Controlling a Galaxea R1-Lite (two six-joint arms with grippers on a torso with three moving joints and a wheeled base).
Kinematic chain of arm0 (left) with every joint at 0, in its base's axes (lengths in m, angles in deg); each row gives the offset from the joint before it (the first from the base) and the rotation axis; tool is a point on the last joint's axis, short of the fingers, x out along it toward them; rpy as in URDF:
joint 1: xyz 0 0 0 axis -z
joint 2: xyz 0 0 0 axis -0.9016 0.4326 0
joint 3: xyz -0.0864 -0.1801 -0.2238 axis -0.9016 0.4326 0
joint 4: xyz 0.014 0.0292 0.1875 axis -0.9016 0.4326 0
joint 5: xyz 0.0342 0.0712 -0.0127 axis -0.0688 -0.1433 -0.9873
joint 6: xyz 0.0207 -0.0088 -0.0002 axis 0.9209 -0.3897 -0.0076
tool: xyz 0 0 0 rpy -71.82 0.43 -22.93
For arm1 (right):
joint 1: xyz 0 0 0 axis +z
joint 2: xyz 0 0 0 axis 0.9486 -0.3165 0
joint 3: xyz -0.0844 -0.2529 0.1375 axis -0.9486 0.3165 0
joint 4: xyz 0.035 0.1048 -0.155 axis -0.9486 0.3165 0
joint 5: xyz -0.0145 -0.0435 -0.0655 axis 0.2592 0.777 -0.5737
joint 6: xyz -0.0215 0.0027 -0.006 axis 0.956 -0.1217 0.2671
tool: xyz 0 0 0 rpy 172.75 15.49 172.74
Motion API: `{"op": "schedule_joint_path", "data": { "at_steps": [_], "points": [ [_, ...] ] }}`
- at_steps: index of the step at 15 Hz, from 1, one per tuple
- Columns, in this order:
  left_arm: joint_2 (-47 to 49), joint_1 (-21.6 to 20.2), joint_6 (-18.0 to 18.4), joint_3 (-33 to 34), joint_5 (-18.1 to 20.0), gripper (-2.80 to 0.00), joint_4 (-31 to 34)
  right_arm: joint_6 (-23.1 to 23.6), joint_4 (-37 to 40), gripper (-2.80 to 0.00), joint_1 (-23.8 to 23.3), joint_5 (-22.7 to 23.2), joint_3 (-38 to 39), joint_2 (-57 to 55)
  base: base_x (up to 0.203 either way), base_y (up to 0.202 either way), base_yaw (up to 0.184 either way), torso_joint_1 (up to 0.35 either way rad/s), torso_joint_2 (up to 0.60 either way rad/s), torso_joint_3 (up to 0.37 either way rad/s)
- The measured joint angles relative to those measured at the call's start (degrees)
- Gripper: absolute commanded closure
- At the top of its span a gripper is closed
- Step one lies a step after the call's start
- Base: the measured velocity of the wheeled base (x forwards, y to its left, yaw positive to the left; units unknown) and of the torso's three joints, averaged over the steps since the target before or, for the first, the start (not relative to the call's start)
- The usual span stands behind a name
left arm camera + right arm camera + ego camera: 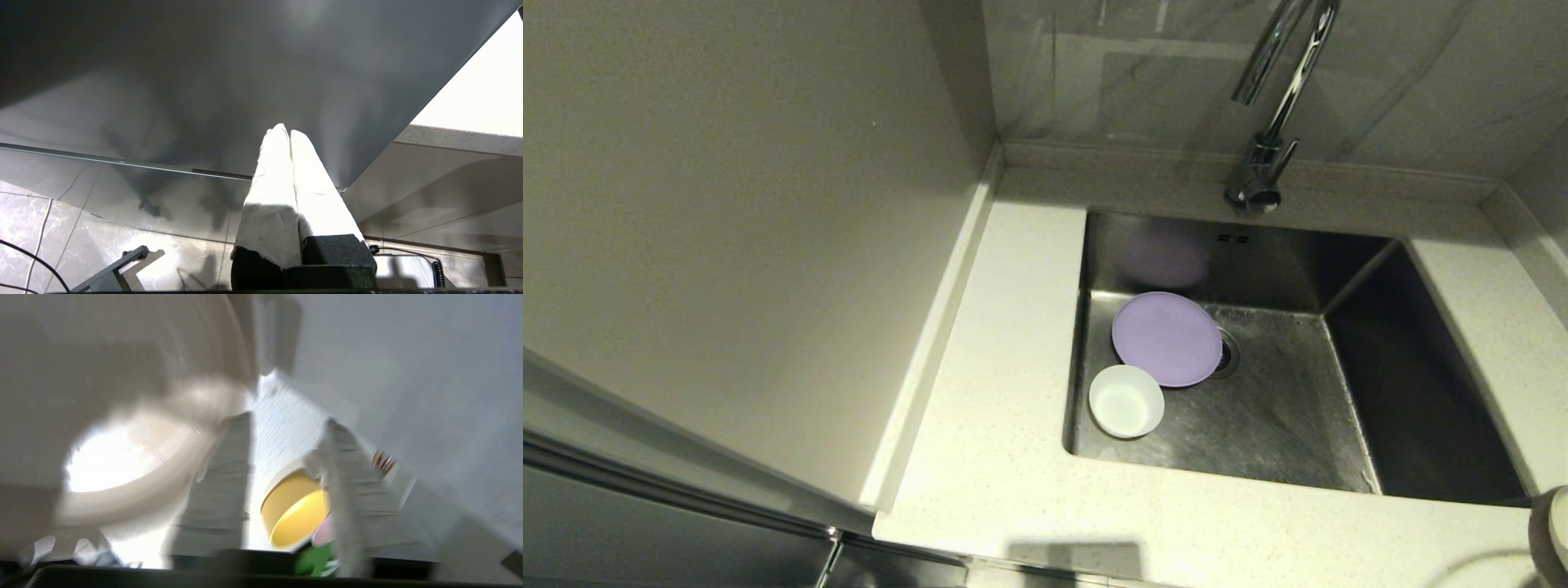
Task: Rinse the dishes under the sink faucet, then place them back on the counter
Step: Put a plate back to the table from the sink
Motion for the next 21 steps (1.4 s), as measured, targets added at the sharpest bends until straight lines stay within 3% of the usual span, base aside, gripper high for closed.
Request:
{"op": "schedule_joint_path", "data": {
  "at_steps": [4, 8, 11, 14, 18, 21],
  "points": [
    [0.0, 0.0, 0.0, 0.0, 0.0, 0.00, 0.0, -0.2, -3.7, -2.80, 0.0, 0.8, 0.9, -0.5, 0.000, 0.000, 0.000, 0.000, 0.00, 0.000],
    [0.0, 0.0, 0.0, 0.0, 0.0, 0.00, 0.0, -0.2, -8.8, -2.80, 1.4, 9.0, 1.0, -0.5, 0.000, 0.000, 0.000, 0.000, 0.00, 0.000],
    [0.0, 0.0, 0.0, 0.0, 0.0, 0.00, 0.0, 0.0, -17.0, -2.80, 8.1, 15.8, 1.5, -0.1, 0.000, 0.000, 0.000, 0.000, 0.00, 0.000],
    [0.0, 0.0, 0.0, 0.0, 0.0, 0.00, 0.0, 0.8, -21.1, -2.80, 16.3, 17.0, -1.7, -0.3, 0.000, 0.000, 0.000, 0.000, 0.00, 0.000],
    [0.0, 0.0, 0.0, 0.0, 0.0, 0.00, 0.0, 0.7, -14.0, -2.80, 25.5, 17.5, -10.5, -3.0, 0.000, 0.000, 0.000, 0.000, 0.00, 0.000],
    [0.0, 0.0, 0.0, 0.0, 0.0, 0.00, 0.0, -5.5, -6.6, -2.80, 32.5, 22.4, -18.5, -7.0, 0.000, 0.000, 0.000, 0.000, 0.00, 0.000]
  ]
}}
